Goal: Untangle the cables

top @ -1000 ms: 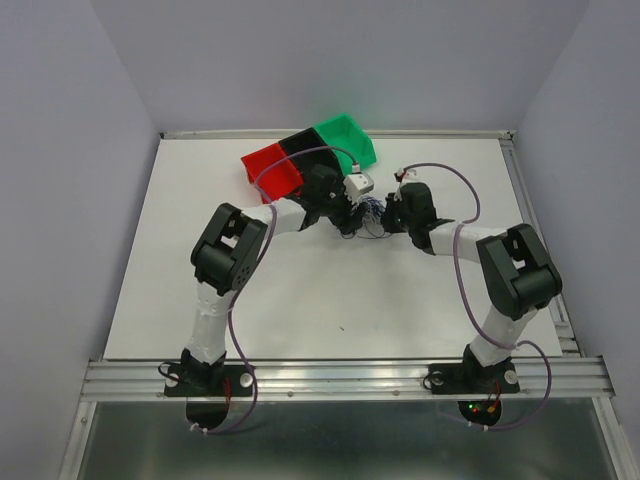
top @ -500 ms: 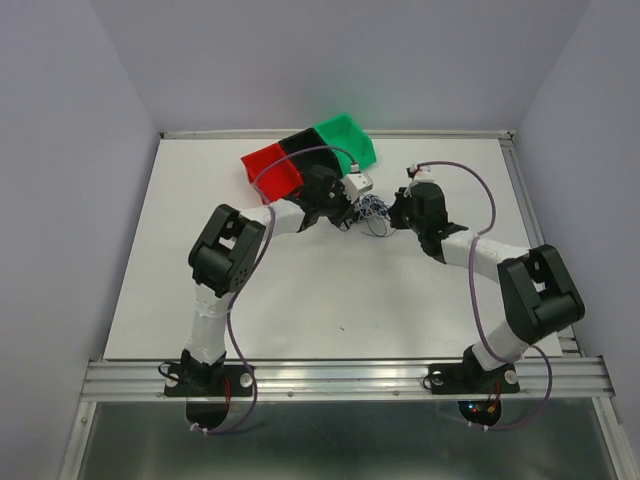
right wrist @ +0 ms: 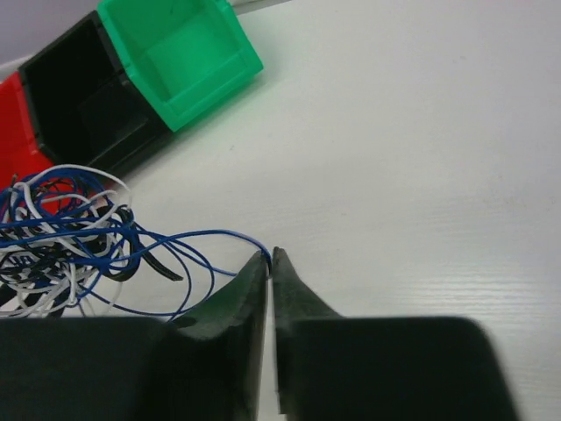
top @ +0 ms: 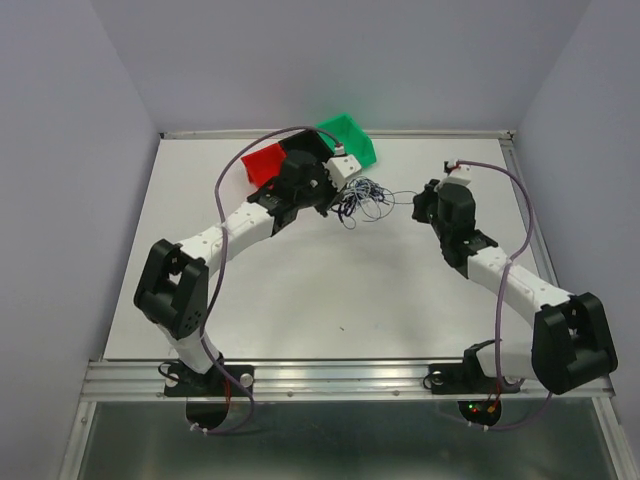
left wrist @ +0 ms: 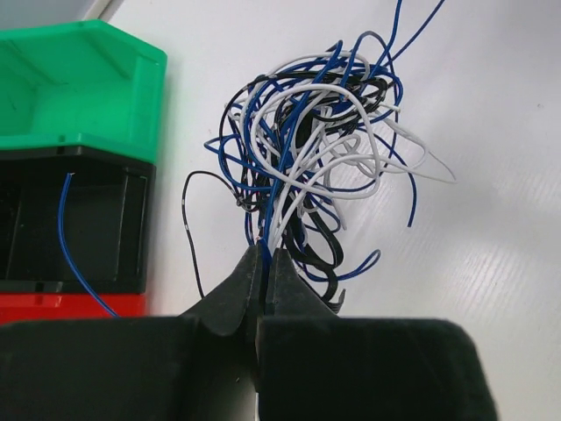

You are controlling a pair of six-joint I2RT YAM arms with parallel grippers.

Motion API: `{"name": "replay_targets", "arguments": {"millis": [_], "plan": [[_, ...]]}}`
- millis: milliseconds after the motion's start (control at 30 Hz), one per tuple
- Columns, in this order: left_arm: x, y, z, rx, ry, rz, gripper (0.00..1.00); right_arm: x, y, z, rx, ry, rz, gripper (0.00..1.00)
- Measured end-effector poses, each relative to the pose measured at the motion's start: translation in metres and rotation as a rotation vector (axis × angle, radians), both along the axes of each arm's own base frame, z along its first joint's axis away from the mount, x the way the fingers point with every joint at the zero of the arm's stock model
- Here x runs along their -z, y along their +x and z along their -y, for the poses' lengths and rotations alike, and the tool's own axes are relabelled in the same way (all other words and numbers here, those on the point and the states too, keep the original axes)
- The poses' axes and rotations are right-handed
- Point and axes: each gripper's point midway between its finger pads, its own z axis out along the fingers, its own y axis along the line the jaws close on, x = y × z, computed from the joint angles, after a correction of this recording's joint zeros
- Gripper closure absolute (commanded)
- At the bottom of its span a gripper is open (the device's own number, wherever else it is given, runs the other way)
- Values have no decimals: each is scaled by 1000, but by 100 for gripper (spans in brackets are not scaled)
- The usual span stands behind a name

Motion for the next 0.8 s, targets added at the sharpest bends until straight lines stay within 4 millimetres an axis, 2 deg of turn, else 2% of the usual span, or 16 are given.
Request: {"name": "replay_targets", "arguments": {"millis": [67,200,367,467,633,800], "plan": [[-8,-6,-4,1,-5,8,100,-3,-4,-5,-38,8,3,37],[-2,-16,-10,4,13,-13,100,-15,-19,-38,-251,51,25,28],[19,-27,-16,25,55,-62,100,-18,-39,-65,-445,71,51,27],[21,-32,-16,37,60,-74,100,-18,-46,-82,-562,84,59,27],[10,-38,-18,50,46,-57,100,13,-58,-106,-703,91,-22,27],[-1,-42,-17,69,27,-39,100,24,-68,-122,-773,75,-44,27]]}}
